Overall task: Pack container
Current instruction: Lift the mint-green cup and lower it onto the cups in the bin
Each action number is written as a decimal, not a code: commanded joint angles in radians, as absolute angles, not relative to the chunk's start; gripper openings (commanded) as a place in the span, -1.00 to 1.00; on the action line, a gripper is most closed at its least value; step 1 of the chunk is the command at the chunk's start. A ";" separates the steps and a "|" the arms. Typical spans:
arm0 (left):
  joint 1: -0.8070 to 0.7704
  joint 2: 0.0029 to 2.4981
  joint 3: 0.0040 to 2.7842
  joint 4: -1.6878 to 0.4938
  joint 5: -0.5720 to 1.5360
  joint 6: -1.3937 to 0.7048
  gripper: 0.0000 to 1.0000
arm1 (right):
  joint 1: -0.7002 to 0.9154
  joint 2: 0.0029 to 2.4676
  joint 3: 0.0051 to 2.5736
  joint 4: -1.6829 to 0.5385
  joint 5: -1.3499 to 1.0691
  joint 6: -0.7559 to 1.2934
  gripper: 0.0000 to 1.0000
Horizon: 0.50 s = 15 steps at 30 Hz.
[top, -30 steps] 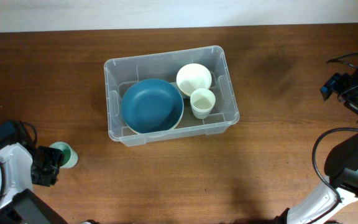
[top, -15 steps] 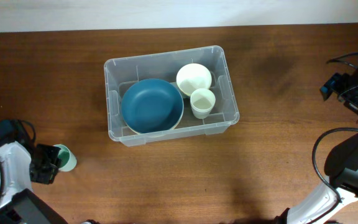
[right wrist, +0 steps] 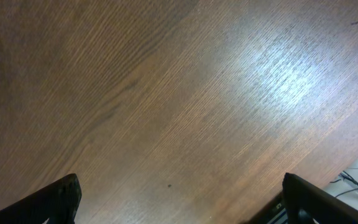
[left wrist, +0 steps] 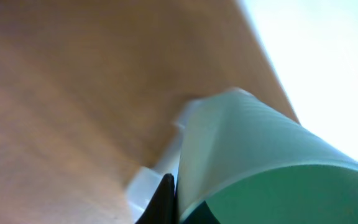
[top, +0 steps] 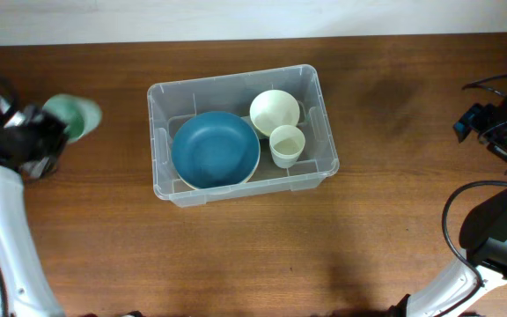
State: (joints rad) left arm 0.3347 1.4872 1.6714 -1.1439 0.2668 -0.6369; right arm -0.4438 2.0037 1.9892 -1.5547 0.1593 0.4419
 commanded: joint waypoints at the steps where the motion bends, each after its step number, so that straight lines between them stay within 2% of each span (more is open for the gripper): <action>1: 0.118 1.457 1.763 -1.093 0.306 -0.558 -0.99 | -0.445 2.003 1.986 -1.555 0.165 0.450 0.98; 3: 0.003 1.459 1.763 -1.054 0.275 -0.555 -0.99 | -0.445 2.003 1.986 -1.555 0.165 0.450 0.98; 7: -0.295 1.515 1.763 -1.011 0.062 -0.555 -0.98 | -0.445 2.003 1.986 -1.555 0.165 0.450 0.98; 10: -0.462 1.596 1.763 -1.001 -0.032 -0.554 -0.98 | -0.445 2.003 1.986 -1.555 0.165 0.450 0.98; 15: -0.583 1.730 1.763 -0.994 -0.088 -0.554 -0.99 | -0.445 2.003 1.986 -1.555 0.165 0.450 0.98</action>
